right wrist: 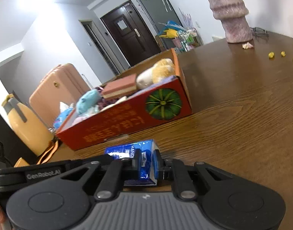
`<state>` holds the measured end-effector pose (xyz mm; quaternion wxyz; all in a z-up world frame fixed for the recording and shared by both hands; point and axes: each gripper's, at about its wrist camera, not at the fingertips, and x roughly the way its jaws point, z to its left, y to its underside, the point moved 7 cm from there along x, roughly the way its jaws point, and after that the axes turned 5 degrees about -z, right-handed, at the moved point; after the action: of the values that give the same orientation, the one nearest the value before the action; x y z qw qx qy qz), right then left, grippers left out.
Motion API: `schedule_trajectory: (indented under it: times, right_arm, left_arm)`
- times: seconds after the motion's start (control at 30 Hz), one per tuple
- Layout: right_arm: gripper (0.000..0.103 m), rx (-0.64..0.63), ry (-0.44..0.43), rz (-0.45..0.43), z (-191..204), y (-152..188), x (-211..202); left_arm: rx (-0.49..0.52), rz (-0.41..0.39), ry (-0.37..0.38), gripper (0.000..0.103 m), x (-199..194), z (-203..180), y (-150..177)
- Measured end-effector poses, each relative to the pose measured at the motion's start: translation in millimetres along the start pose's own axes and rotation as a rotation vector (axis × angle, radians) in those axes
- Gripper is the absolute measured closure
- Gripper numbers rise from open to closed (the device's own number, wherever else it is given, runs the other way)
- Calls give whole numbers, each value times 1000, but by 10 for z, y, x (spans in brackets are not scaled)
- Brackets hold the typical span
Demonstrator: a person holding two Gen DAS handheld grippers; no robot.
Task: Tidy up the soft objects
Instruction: 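Grasp the blue milk carton with both grippers together, then carry the milk carton into the box and open both grippers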
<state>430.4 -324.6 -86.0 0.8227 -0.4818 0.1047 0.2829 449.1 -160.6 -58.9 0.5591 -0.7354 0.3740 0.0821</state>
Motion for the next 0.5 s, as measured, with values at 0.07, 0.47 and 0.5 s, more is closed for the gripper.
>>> schedule_trajectory:
  times: [0.07,0.47,0.5]
  right_arm:
    - [91,-11,-20,-29,119,14,-170]
    - [91,-150,-68,-187,931,324,-1264]
    - [91,-152,-71,-195,957,335,-1317]
  left_arm:
    - [6,-35,9,91,-230,-36,17]
    - [74,-222,9,91,-1570,-266,306]
    - [74,-229,12,91,-1631,-278,316]
